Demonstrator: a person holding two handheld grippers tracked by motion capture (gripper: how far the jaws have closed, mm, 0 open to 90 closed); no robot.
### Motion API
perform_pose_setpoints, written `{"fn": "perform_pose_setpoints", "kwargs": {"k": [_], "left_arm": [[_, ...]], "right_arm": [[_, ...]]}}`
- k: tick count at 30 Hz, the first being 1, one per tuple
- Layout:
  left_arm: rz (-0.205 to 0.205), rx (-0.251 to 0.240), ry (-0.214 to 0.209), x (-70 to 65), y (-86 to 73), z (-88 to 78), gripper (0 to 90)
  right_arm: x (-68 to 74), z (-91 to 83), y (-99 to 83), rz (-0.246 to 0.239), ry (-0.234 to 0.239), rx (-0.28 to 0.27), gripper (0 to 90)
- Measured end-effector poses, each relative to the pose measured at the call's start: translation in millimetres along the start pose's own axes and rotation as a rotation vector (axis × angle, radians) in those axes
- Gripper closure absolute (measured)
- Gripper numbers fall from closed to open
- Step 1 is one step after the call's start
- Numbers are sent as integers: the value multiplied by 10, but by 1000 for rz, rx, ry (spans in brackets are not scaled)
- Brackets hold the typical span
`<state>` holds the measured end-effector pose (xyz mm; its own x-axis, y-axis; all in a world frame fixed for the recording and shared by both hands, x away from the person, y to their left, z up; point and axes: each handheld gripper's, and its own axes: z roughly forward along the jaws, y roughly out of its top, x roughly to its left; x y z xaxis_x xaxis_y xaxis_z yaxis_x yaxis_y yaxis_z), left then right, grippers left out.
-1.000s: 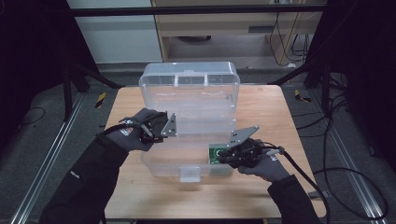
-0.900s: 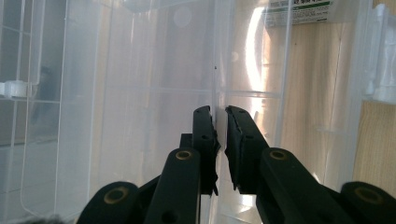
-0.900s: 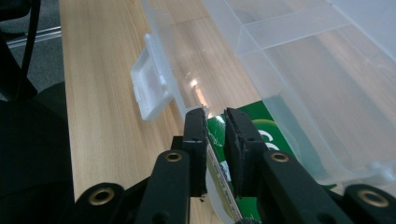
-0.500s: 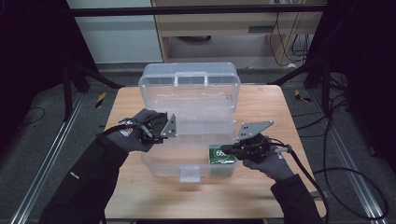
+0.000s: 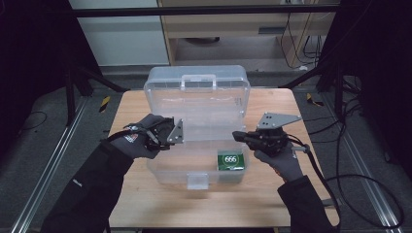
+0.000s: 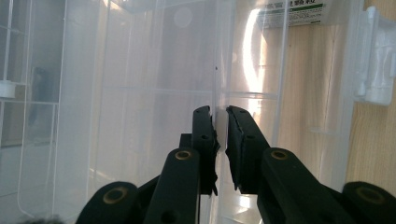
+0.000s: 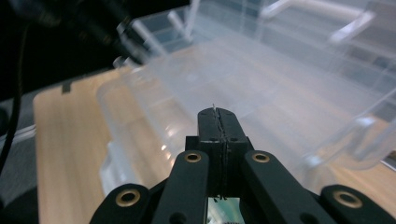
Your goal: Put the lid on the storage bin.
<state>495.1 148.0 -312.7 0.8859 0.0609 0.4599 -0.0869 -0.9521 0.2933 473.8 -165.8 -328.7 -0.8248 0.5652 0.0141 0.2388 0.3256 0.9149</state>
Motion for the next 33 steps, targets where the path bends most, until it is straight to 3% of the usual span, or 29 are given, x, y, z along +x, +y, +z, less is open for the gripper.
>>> {"fn": "perform_pose_setpoints", "kwargs": {"k": [6, 12, 18, 33], "left_arm": [[-2, -4, 1, -7, -4, 1, 807], [0, -9, -5, -14, -17, 0, 806], [1, -10, -10, -33, -25, -4, 806], [10, -21, -21, -76, -38, 7, 800]], "right_arm": [[-201, 46, 111, 59, -88, -46, 900], [-416, 137, 133, 104, -158, -50, 900], [-520, 172, 130, 126, -173, -37, 900], [-549, 161, 109, 136, -201, -38, 900]]}}
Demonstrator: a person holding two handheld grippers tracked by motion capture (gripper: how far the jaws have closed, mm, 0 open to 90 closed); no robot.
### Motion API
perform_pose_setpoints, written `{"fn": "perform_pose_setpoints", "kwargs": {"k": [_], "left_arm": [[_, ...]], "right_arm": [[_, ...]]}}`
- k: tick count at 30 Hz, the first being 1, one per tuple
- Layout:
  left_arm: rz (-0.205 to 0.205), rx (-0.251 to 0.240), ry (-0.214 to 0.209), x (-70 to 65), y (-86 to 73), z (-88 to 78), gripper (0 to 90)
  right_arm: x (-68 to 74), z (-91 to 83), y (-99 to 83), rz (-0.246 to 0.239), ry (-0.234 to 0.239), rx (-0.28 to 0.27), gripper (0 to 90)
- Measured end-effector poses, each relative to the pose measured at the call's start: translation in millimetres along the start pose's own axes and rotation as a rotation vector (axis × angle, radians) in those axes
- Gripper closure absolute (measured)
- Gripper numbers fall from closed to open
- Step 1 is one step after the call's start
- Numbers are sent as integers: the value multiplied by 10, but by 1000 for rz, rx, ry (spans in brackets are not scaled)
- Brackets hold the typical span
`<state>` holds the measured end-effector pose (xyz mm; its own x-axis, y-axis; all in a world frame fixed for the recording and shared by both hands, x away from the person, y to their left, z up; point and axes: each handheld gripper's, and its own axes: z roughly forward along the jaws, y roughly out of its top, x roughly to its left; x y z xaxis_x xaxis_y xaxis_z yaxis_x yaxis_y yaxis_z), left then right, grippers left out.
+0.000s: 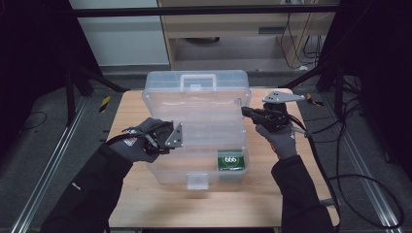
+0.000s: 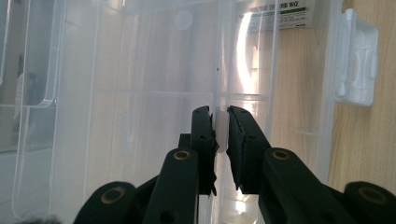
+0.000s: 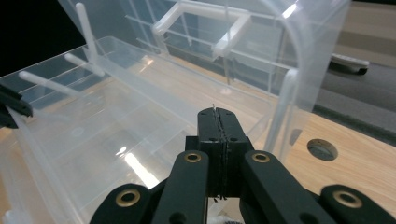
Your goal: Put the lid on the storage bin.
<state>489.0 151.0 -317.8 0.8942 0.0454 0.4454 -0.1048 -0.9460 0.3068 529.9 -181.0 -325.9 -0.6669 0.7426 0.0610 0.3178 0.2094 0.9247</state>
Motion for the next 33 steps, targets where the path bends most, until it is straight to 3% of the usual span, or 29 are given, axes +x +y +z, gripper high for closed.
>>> {"fn": "perform_pose_setpoints", "kwargs": {"k": [12, 23, 33], "left_arm": [[-3, -9, -19, -56, -18, 17, 800], [6, -27, -19, -85, -35, 30, 786], [-4, -98, -26, -89, 37, 100, 666]], "right_arm": [[-41, -38, -7, 16, -19, -17, 900], [-40, -40, -41, 22, -3, -7, 900], [-46, -54, -68, 22, 6, -5, 866]]}}
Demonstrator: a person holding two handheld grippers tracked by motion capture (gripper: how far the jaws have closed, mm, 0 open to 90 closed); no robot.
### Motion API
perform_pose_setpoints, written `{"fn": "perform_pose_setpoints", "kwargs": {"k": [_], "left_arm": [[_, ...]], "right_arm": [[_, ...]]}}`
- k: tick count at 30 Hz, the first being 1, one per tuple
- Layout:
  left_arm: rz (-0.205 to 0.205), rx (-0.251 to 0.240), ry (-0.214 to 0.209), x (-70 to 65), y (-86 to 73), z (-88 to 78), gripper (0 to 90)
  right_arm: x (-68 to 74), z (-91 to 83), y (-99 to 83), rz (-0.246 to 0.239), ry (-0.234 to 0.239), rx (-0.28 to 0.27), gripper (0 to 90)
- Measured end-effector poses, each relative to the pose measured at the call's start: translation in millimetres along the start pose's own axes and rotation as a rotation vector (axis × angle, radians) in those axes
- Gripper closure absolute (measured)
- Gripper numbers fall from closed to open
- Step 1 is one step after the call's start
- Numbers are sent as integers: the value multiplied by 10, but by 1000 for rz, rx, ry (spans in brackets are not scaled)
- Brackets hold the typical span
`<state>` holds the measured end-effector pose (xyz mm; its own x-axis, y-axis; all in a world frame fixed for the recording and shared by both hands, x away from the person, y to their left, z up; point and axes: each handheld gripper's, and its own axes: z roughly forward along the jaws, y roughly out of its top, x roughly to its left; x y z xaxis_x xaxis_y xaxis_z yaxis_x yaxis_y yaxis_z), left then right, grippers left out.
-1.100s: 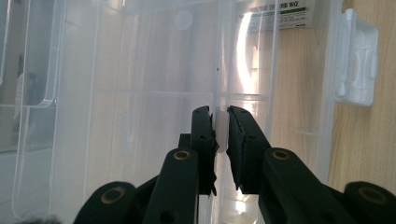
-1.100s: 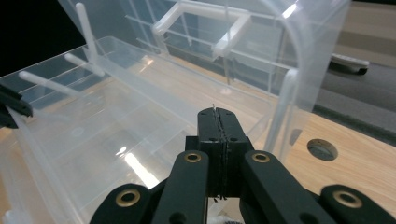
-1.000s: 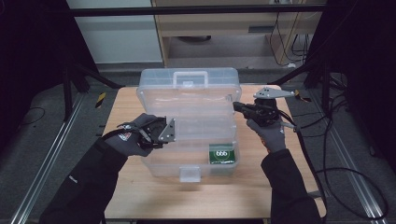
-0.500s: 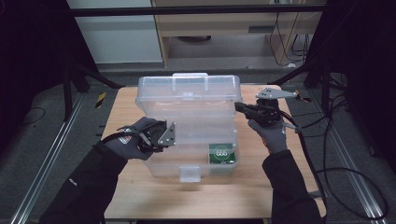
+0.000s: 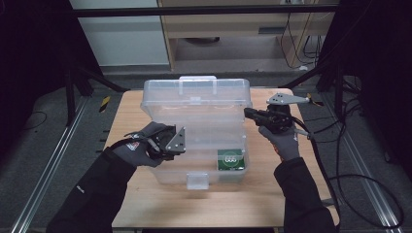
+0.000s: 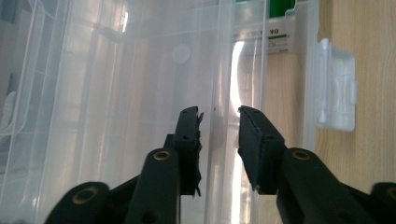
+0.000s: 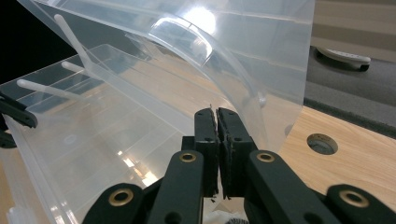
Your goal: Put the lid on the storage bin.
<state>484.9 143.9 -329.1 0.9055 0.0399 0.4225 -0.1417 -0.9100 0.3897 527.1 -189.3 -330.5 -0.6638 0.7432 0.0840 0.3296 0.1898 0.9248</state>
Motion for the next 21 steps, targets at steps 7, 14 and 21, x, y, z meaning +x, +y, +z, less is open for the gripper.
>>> {"fn": "perform_pose_setpoints", "kwargs": {"k": [7, 14, 21], "left_arm": [[-47, -73, 9, 16, -3, -11, 581], [-107, -132, 23, 30, -5, -35, 547], [-166, -188, 15, 16, 21, -69, 536]], "right_arm": [[1, -3, 1, -2, 4, 0, 854], [3, -4, 2, -2, 5, 2, 854], [2, -12, 3, -3, 6, 6, 856]]}}
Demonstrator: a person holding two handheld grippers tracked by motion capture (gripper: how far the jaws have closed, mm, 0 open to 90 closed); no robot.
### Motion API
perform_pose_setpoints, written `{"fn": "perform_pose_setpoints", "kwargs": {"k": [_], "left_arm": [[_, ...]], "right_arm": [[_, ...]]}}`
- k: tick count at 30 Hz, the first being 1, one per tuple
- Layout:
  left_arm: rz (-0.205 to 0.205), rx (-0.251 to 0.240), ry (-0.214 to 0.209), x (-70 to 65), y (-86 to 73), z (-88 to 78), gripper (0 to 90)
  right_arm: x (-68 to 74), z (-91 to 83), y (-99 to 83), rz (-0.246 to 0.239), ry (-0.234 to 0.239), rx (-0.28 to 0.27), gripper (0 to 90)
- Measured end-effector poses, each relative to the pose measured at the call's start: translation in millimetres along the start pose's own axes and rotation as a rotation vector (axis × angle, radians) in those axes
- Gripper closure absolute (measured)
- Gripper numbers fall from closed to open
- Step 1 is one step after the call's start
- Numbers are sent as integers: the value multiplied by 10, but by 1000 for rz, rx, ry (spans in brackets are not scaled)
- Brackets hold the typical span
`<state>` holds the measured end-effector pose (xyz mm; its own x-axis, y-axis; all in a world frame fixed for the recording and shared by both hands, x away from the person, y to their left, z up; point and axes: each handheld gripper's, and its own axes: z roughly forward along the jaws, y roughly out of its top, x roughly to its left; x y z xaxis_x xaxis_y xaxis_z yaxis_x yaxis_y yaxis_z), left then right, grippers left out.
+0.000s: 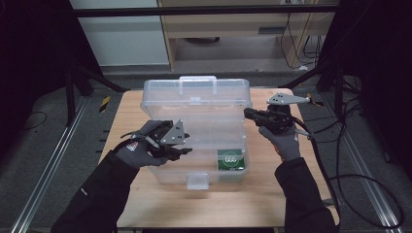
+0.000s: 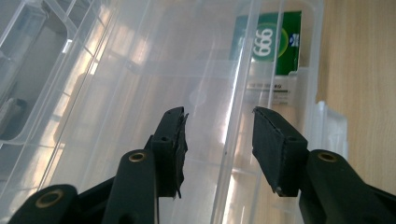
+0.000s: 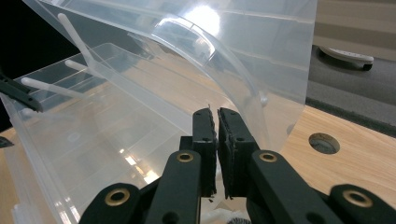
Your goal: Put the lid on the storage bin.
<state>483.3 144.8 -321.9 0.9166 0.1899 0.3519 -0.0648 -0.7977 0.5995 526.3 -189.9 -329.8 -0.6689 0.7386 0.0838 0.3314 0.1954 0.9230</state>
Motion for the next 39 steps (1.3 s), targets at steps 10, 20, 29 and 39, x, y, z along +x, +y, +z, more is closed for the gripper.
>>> {"fn": "perform_pose_setpoints", "kwargs": {"k": [10, 20, 29, 39], "left_arm": [[-60, -54, 3, -2, 27, 0, 534], [-97, -125, -51, 11, 61, 10, 487], [-153, -218, -51, 11, 82, 35, 461], [-268, -294, 9, 64, -8, 30, 474]], "right_arm": [[-1, -14, 2, -1, 2, 5, 857], [-7, -22, 7, -2, 5, 8, 857], [-9, -33, 7, -4, 5, 7, 857], [-10, -47, 2, -2, 5, 11, 862]]}}
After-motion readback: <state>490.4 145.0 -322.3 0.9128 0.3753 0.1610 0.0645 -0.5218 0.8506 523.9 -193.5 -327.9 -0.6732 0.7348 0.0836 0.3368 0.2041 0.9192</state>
